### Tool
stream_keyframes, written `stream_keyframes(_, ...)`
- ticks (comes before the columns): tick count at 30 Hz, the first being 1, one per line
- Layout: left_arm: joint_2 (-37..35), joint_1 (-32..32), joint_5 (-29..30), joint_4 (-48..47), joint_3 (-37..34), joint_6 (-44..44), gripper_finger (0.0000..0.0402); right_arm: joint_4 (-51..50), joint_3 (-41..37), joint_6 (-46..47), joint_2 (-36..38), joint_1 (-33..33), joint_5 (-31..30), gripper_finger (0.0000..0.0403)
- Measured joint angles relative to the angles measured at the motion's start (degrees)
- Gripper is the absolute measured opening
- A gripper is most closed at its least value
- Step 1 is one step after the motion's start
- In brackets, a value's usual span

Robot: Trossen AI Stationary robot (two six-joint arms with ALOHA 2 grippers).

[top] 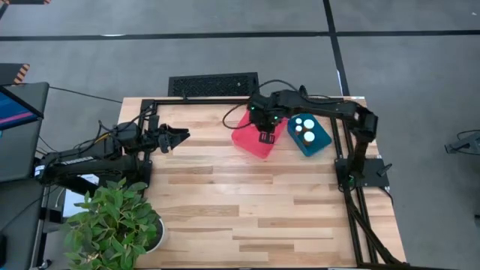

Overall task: Pick and place medicine bottles into bin by pill shape (circle, oval)
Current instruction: Put the green tablet bottle into the red bin

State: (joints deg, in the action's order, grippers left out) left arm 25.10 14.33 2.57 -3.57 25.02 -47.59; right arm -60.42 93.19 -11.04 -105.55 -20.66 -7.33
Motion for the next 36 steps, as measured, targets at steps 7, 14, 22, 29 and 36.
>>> stream_keyframes(7,0.0,0.0,-0.1,0.0,0.0,0.0,0.0300,3.7,-0.1,0.0,-6.6,-1.1,1.4,0.0120)
stream_keyframes(14,0.0,0.0,-0.1,0.0,0.0,0.0,0.0300,10.3,-5.9,1.6,-7.3,-1.9,1.6,0.0120)
stream_keyframes(22,0.0,0.0,-0.1,0.0,0.0,-0.1,0.0300,11.1,-7.3,1.5,-7.2,-2.4,1.5,0.0120)
stream_keyframes(29,0.0,0.0,-0.1,0.0,0.0,-0.1,0.0300,13.5,-7.3,1.5,-7.2,-2.7,1.4,0.0120)
stream_keyframes(36,0.0,0.0,-0.3,0.0,0.0,-0.7,0.0300,13.7,-7.3,1.8,-8.4,-3.2,1.3,0.0121)
